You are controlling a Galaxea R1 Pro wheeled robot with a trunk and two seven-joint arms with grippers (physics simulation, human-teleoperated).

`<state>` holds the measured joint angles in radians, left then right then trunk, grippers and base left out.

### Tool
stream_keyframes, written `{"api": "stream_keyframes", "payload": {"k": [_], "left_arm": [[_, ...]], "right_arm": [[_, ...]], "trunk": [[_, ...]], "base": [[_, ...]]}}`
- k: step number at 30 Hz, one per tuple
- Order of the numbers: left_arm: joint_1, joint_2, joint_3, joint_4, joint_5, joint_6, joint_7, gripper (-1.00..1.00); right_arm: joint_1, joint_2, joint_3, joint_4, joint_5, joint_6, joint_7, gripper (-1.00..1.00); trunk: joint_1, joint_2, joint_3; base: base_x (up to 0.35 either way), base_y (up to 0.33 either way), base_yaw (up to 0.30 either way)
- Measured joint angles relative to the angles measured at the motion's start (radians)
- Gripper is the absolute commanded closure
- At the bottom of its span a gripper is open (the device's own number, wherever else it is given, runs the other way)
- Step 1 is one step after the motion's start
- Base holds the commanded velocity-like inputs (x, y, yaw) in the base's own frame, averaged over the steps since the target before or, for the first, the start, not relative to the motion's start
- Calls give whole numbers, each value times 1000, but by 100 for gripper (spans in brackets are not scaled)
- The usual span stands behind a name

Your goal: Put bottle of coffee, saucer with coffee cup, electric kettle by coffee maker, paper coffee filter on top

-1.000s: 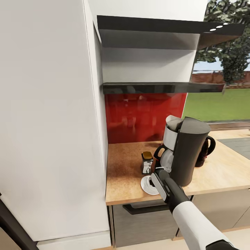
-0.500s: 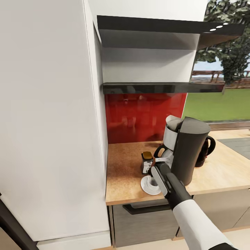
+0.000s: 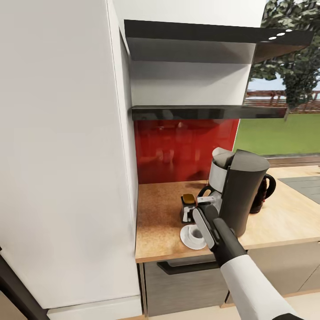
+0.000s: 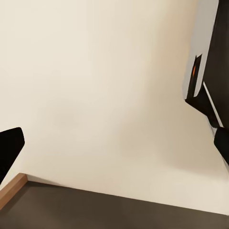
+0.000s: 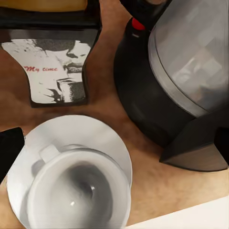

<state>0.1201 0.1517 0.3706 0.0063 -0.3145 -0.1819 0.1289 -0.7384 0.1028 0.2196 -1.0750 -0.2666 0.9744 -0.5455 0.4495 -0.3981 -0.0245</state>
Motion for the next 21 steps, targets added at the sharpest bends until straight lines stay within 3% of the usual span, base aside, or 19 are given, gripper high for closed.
{"api": "stream_keyframes", "payload": {"k": [8,21], "left_arm": [[-1,0,0,-2,0,0,1,-100],[-2,0,3,-7,0,-1,2,-100]], "right_arm": [[0,0,3,-42,-2,1,5,-100],[0,0,3,-72,-2,0,5,-100]], "trunk": [[0,0,0],[0,0,0]], "base": [[-114,40,0],[-254,206,0]]}}
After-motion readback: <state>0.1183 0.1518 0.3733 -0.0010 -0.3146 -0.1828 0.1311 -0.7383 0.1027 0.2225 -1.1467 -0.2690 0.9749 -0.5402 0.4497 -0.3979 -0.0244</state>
